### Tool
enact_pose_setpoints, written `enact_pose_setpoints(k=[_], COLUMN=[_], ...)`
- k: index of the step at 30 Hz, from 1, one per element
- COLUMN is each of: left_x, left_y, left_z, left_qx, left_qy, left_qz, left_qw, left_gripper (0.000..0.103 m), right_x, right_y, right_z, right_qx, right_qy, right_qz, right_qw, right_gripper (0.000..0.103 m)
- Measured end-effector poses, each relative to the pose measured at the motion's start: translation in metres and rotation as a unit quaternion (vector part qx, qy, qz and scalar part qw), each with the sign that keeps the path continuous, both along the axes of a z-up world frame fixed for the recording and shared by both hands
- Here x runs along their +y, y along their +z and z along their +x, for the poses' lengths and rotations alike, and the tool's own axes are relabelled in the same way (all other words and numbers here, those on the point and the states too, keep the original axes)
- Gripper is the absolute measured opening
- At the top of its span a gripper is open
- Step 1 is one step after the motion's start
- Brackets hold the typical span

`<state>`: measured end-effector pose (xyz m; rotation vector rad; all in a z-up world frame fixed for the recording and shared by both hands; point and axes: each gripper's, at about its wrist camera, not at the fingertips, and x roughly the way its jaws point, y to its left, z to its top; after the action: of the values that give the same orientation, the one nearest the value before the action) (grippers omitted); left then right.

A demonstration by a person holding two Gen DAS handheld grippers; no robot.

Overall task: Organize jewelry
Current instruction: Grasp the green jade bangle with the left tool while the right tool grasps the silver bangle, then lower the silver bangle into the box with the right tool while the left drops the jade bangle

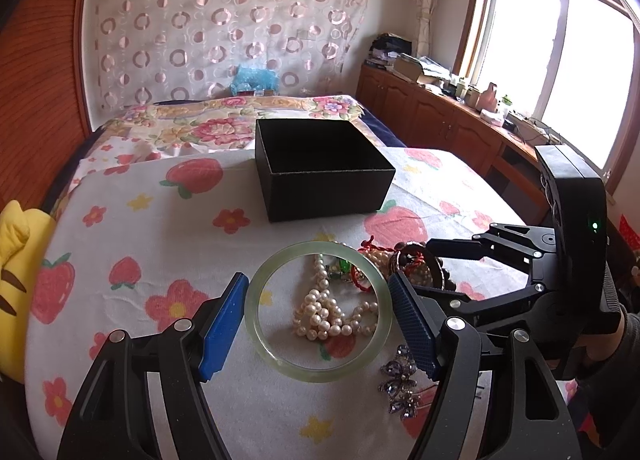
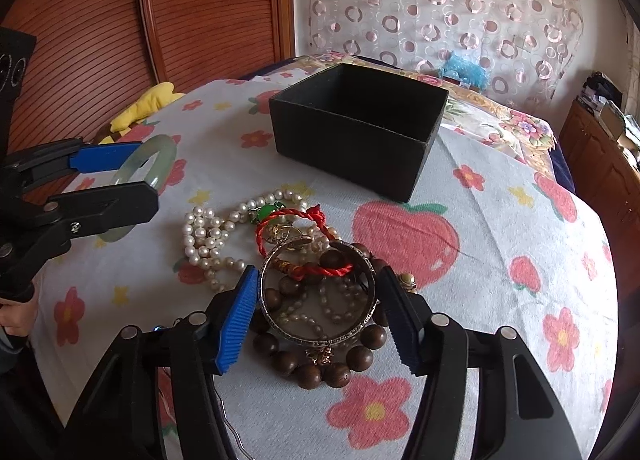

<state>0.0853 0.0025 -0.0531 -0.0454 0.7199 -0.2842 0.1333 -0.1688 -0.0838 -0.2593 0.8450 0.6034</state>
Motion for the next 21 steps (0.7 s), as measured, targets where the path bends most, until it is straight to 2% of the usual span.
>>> enact_pose_setpoints(k=[10,21], left_x=[-0.005,-0.003], left_y=[0.010,0.038], left_z=[0.013,0.047], left_qx=[-0.008,-0.029], left_qy=[0.006,0.015], left_qz=[0.005,0.012], left_qw=[0.9999,0.9994], left_gripper=[0.069,0.069], right_x=[-0.006,-0.011], right_y=[0.021,0.060], right_z=[0.007,0.051], right_qx=[-0.026,-0.070], right_qy=[-0.002,-0.023], right_qz=[0.013,0.017], right_qw=[1.000,0.997], right_gripper=[0.063,0.063])
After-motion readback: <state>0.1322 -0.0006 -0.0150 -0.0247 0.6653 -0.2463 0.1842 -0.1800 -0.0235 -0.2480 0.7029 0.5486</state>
